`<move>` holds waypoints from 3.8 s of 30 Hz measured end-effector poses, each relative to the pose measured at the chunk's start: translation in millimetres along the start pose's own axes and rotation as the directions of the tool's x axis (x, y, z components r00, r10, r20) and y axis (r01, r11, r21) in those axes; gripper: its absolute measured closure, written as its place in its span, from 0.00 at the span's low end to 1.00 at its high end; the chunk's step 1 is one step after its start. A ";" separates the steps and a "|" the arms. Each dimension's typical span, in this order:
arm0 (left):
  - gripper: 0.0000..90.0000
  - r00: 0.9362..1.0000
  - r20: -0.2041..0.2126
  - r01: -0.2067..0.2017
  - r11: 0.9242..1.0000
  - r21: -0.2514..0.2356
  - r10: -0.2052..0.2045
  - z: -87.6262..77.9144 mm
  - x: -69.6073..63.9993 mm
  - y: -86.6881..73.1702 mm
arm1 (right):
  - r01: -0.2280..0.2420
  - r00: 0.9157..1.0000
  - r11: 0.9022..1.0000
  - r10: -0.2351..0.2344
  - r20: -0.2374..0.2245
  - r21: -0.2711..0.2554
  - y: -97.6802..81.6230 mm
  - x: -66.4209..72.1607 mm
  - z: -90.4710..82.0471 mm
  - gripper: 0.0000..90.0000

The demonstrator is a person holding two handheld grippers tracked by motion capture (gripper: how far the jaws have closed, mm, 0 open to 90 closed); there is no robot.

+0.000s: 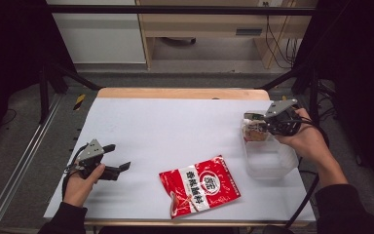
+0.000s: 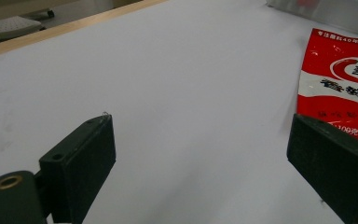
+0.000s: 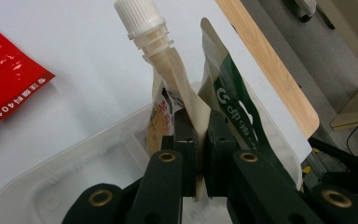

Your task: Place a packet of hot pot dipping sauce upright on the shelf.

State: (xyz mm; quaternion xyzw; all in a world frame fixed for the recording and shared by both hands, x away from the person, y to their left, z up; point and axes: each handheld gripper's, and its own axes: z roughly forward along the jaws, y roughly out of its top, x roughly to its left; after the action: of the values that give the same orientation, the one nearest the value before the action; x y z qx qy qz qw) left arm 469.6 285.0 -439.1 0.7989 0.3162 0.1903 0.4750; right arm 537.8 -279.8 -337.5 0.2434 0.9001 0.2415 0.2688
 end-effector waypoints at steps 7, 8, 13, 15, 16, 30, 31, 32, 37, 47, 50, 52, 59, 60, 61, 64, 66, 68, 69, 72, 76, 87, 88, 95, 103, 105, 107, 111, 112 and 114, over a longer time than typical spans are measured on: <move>0.09 1.000 0.004 0.001 1.000 0.002 -0.001 0.5 -0.5 -0.1 | -0.013 1.000 1.000 0.013 -0.011 0.002 -2.8 1.1 5.6 0.95; 0.09 1.000 0.003 0.000 1.000 0.003 0.000 0.6 -0.7 -0.1 | -0.012 1.000 1.000 0.012 -0.010 0.006 -3.3 1.2 6.3 0.95; 0.09 1.000 0.004 -0.001 1.000 0.002 0.001 0.4 -1.3 0.0 | -0.036 0.999 0.999 0.036 -0.009 -0.001 -5.3 0.7 8.7 0.95; 0.09 1.000 0.006 0.000 1.000 0.004 0.000 0.7 -1.3 -0.2 | -0.040 0.999 0.999 0.040 -0.013 -0.005 -5.6 0.5 9.0 0.94; 0.09 1.000 0.006 -0.001 1.000 0.005 0.001 0.9 -1.4 -0.2 | -0.040 0.999 0.999 0.040 -0.011 -0.003 -5.6 0.6 8.7 0.94; 0.09 1.000 0.010 -0.009 1.000 0.012 0.009 2.4 -3.2 0.2 | -0.115 0.993 0.993 0.115 0.025 -0.005 -12.7 -1.9 0.3 0.70; 0.09 1.000 0.011 -0.010 1.000 0.013 0.009 2.4 -3.4 0.2 | -0.123 0.992 0.992 0.123 0.030 -0.011 -13.8 -1.6 -0.9 0.69; 0.09 1.000 0.011 -0.010 1.000 0.013 0.010 2.5 -3.5 0.2 | -0.128 0.991 0.992 0.128 0.036 -0.013 -14.7 -1.2 -2.7 0.67; 0.09 1.000 0.012 -0.009 1.000 0.013 0.009 2.9 -3.5 0.1 | -0.138 0.989 0.990 0.140 0.049 -0.038 -16.7 3.3 -10.7 0.59; 0.09 1.000 0.011 -0.016 1.000 0.017 0.016 3.9 -5.4 0.3 | -0.176 0.977 0.978 0.188 0.103 -0.110 -12.4 13.8 -31.4 0.40; 0.09 1.000 0.012 -0.023 1.000 0.022 0.022 5.1 -7.4 0.4 | -0.198 0.970 0.971 0.214 0.119 -0.133 -9.4 20.0 -39.5 0.34; 0.09 0.999 0.013 -0.030 0.999 0.026 0.029 5.7 -9.3 0.6 | -0.212 0.965 0.965 0.232 0.121 -0.154 -6.8 24.9 -45.1 0.30; 0.08 0.999 0.020 -0.034 0.999 0.030 0.034 8.7 -13.4 2.1 | -0.245 0.949 0.944 0.280 0.144 -0.223 7.4 46.3 -56.1 0.22; 0.08 0.999 0.022 -0.036 0.999 0.031 0.036 9.0 -14.3 2.4 | -0.246 0.948 0.942 0.283 0.148 -0.226 9.9 49.8 -55.7 0.21; 0.08 0.999 0.023 -0.038 0.999 0.030 0.037 9.4 -15.4 2.6 | -0.246 0.947 0.941 0.284 0.147 -0.231 12.5 53.6 -55.5 0.20; 0.07 0.998 0.026 -0.052 0.998 0.038 0.051 10.1 -19.5 2.7 | -0.243 0.945 0.936 0.288 0.155 -0.256 19.7 66.5 -54.3 0.19; 0.07 0.998 0.028 -0.059 0.998 0.037 0.057 10.5 -22.5 2.8 | -0.243 0.941 0.931 0.294 0.167 -0.272 22.8 75.5 -52.0 0.19; 0.07 0.997 0.030 -0.068 0.997 0.040 0.066 11.1 -25.2 3.5 | -0.269 0.931 0.922 0.323 0.169 -0.277 24.8 84.8 -47.7 0.18; 0.07 0.997 0.029 -0.070 0.997 0.042 0.069 11.7 -26.5 3.8 | -0.268 0.929 0.925 0.322 0.182 -0.268 25.1 89.5 -44.8 0.19; 0.07 0.997 0.029 -0.078 0.996 0.047 0.076 13.2 -29.3 4.3 | -0.309 0.916 0.920 0.356 0.184 -0.242 26.2 102.6 -35.5 0.18; 0.07 0.996 0.031 -0.086 0.995 0.057 0.085 15.1 -32.6 4.3 | -0.314 0.924 0.919 0.353 0.145 -0.239 30.1 120.4 -26.2 0.17; 0.07 0.993 0.047 -0.113 0.991 0.067 0.110 20.9 -45.6 7.2 | -0.303 0.948 0.927 0.316 0.027 -0.221 22.8 165.5 -4.8 0.12; 0.07 0.993 0.049 -0.113 0.991 0.066 0.110 21.8 -47.4 7.6 | -0.301 0.950 0.928 0.311 0.015 -0.220 20.6 168.6 -3.6 0.12; 0.07 0.989 0.068 -0.138 0.988 0.068 0.133 27.4 -60.5 11.6 | -0.298 0.955 0.934 0.295 -0.044 -0.196 4.0 187.8 6.5 0.11; 0.07 0.983 0.098 -0.167 0.983 0.083 0.159 33.9 -73.7 13.9 | -0.280 0.958 0.948 0.267 -0.101 -0.149 -24.0 201.1 7.3 0.12; 0.07 0.982 0.100 -0.167 0.982 0.088 0.158 35.5 -74.5 13.8 | -0.271 0.960 0.952 0.257 -0.112 -0.140 -30.0 201.3 7.7 0.12; 0.07 0.982 0.102 -0.169 0.981 0.091 0.160 36.6 -74.9 13.7 | -0.269 0.960 0.955 0.255 -0.118 -0.127 -34.8 200.6 8.5 0.12; 0.07 0.982 0.105 -0.170 0.981 0.094 0.160 36.9 -76.7 13.5 | -0.282 0.954 0.955 0.268 -0.137 -0.094 -41.4 199.2 11.5 0.12; 0.07 0.982 0.104 -0.170 0.981 0.093 0.160 37.0 -77.0 13.5 | -0.280 0.953 0.956 0.266 -0.143 -0.090 -42.1 199.5 12.4 0.12; 0.07 0.981 0.105 -0.170 0.981 0.093 0.160 37.3 -77.3 13.5 | -0.283 0.951 0.956 0.270 -0.151 -0.074 -43.3 199.6 13.9 0.12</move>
State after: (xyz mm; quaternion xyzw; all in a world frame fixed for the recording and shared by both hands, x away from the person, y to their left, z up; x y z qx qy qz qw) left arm 440.3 203.4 -445.3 0.8538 0.2347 0.1735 0.4310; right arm 385.7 -195.4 -445.4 0.3367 0.8612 0.3355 0.1798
